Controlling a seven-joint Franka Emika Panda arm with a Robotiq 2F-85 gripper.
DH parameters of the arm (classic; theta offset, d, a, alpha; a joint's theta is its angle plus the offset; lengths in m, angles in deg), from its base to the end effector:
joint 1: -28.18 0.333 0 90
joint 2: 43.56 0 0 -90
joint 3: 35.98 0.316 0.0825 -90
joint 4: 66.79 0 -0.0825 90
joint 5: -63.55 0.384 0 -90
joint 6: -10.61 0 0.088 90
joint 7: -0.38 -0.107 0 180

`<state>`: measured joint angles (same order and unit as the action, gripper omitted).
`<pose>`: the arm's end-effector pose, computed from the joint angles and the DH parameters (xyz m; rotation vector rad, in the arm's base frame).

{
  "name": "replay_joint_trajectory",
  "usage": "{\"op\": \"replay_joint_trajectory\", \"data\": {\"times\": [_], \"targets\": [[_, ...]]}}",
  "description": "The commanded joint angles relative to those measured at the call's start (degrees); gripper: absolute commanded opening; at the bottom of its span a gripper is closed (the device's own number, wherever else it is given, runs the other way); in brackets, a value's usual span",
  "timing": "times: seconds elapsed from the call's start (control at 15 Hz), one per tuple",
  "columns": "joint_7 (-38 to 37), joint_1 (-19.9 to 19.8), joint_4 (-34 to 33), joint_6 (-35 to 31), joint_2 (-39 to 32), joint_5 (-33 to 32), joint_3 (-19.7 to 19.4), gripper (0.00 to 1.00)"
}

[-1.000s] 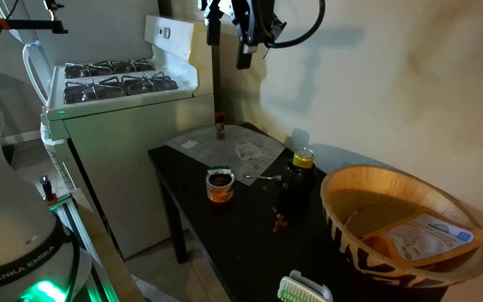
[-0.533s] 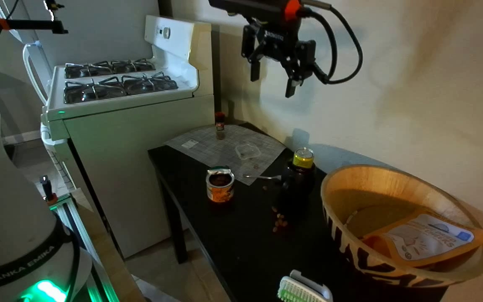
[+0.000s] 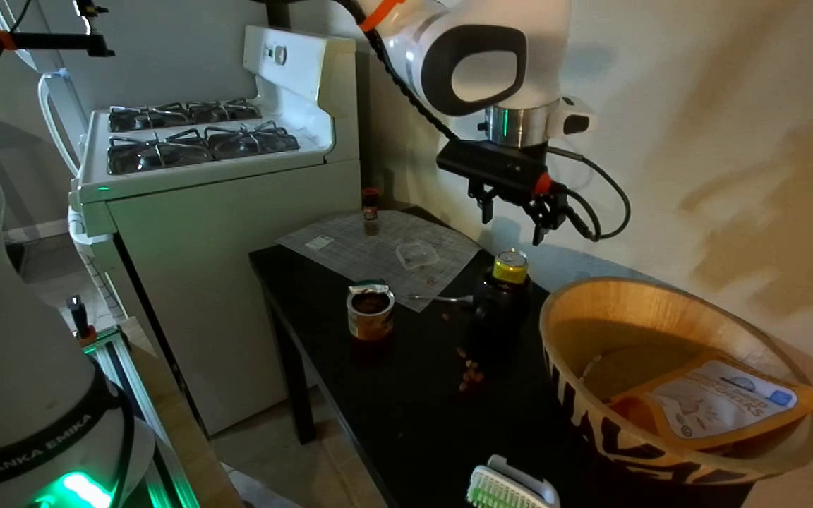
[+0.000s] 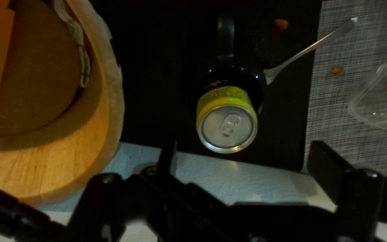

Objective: Remove the yellow can from the mug and place it on the placemat.

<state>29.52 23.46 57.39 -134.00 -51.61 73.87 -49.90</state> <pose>0.5444 -0.1833 0.3540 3.1080 0.0838 0.3711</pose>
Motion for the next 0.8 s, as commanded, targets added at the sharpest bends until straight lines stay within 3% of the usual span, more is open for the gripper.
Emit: {"op": "replay_joint_trajectory", "data": {"times": [0.0,0.13,0.4,0.73], "targets": [[-0.2,-3.6,-1.7,0.1,-1.7,0.3,3.7,1.0],[-0.1,-4.3,-4.0,0.7,-3.2,1.1,4.3,1.0],[-0.9,-5.4,-1.4,-6.7,-5.1,0.9,6.1,1.0],[-9.2,-5.2,-0.2,-10.6,-9.1,-7.5,4.8,1.0]]}}
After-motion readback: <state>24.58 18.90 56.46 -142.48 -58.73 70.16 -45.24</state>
